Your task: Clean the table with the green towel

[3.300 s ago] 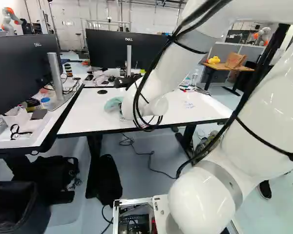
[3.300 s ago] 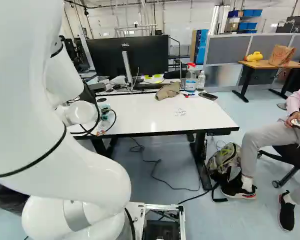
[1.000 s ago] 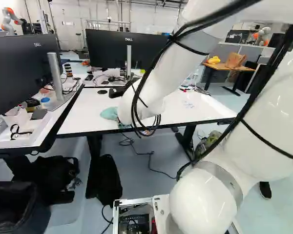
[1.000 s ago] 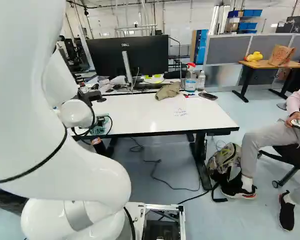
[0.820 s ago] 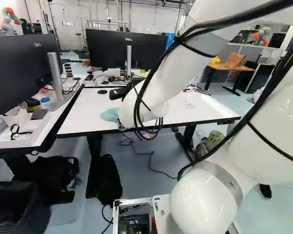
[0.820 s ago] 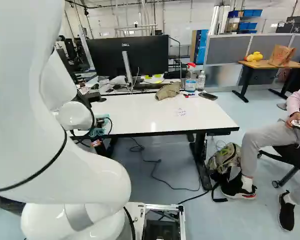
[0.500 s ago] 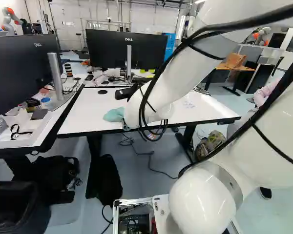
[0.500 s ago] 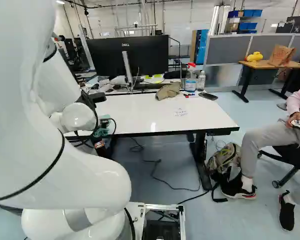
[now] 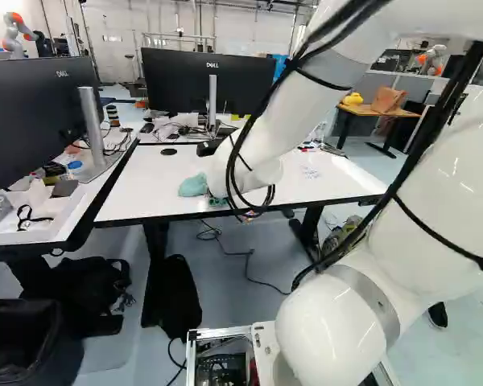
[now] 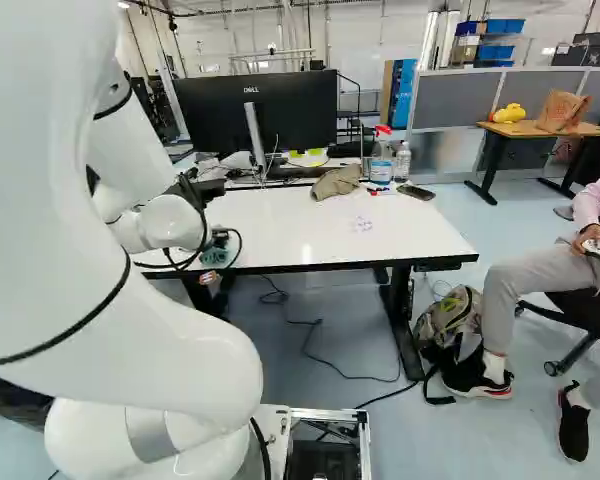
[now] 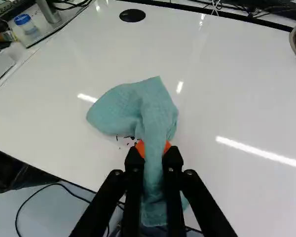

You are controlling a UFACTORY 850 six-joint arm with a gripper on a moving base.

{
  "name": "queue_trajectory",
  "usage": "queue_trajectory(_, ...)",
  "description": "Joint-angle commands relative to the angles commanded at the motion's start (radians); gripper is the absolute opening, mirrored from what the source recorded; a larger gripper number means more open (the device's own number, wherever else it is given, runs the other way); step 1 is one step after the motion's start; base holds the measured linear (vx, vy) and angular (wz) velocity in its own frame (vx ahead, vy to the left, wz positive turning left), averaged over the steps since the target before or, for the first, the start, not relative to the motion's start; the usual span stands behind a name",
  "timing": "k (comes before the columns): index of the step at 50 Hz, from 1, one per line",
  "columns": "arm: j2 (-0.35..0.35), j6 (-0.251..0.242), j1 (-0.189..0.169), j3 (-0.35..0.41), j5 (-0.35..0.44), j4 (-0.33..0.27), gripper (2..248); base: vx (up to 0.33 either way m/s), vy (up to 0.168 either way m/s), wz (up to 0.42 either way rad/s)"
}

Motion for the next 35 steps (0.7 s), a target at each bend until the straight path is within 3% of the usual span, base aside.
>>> queue_trajectory(35,-0.173,0.000,-0.040,-0.177,0.000,0.000,50,0.000,0.000,0.000)
